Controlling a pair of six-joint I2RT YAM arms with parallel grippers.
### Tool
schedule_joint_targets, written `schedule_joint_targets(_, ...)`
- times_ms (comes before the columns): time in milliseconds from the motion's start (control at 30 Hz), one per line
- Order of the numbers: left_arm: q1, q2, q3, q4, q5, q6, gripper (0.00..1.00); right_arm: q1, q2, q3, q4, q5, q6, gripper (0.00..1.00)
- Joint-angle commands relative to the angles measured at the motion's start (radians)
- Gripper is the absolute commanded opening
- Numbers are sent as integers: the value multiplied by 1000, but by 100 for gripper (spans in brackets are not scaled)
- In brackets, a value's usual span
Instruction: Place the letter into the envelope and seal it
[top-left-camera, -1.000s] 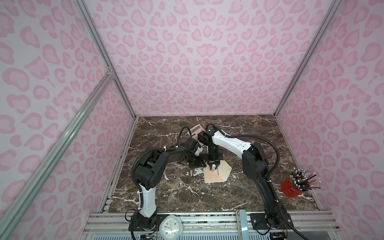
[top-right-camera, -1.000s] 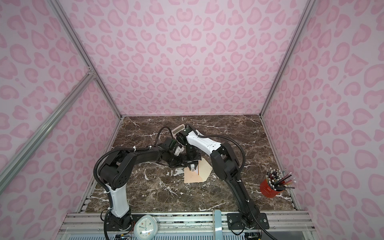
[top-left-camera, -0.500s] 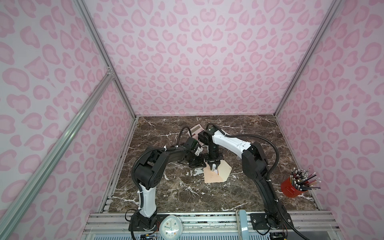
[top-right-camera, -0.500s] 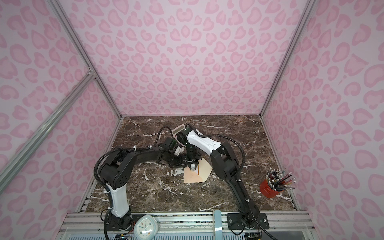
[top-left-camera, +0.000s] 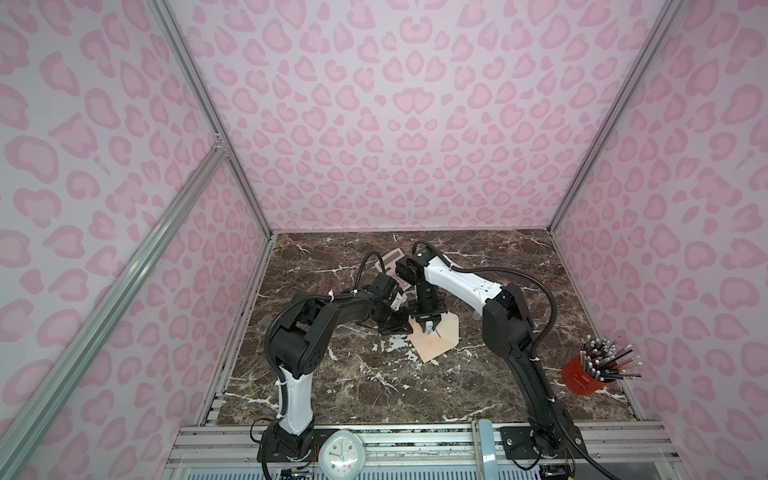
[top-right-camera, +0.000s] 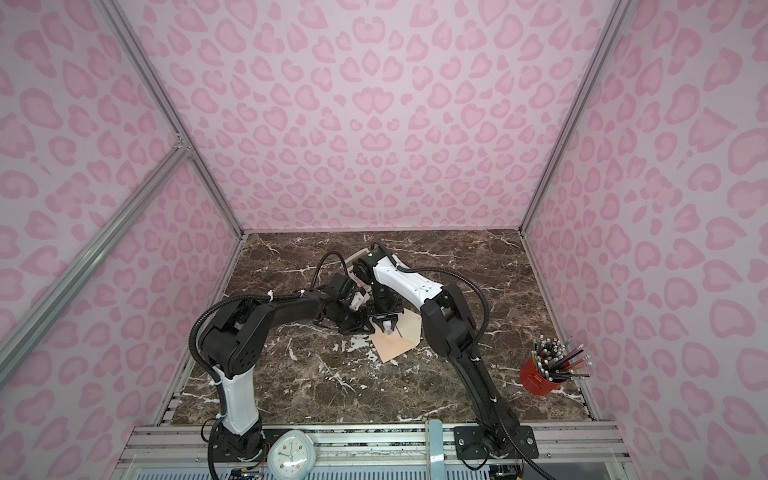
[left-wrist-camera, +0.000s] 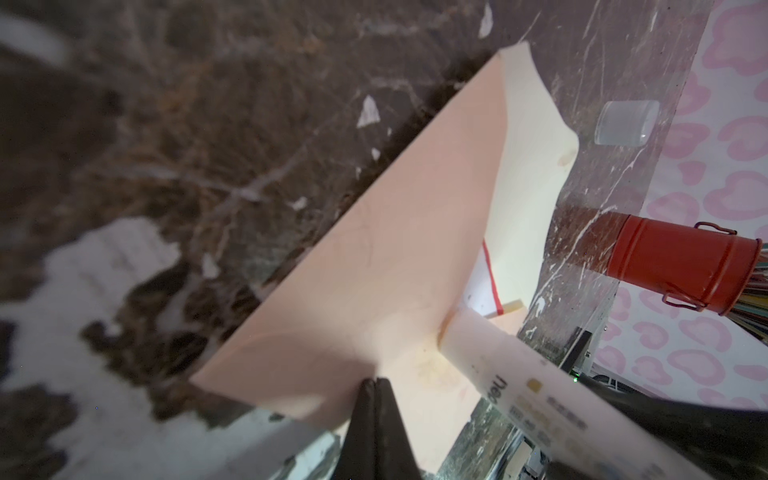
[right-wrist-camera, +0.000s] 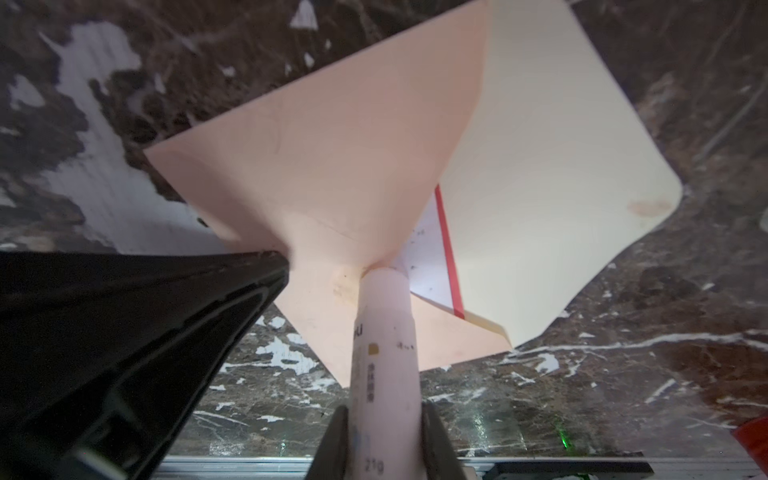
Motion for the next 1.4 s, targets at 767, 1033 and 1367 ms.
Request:
schedule_joint_targets(767,1,-8,-8,-40,-58,10,4,-2,-40,-3,-26,-80,-16,0)
schedule_joint_targets(1033,1,-10,-7,-44,-57,12,4,-5,6,-26,-3,-87,-22,0)
schedule_joint_targets(1367,1,-6,-1,-50,-53,16,4,-20,20,-9,-1,-79,-21,0)
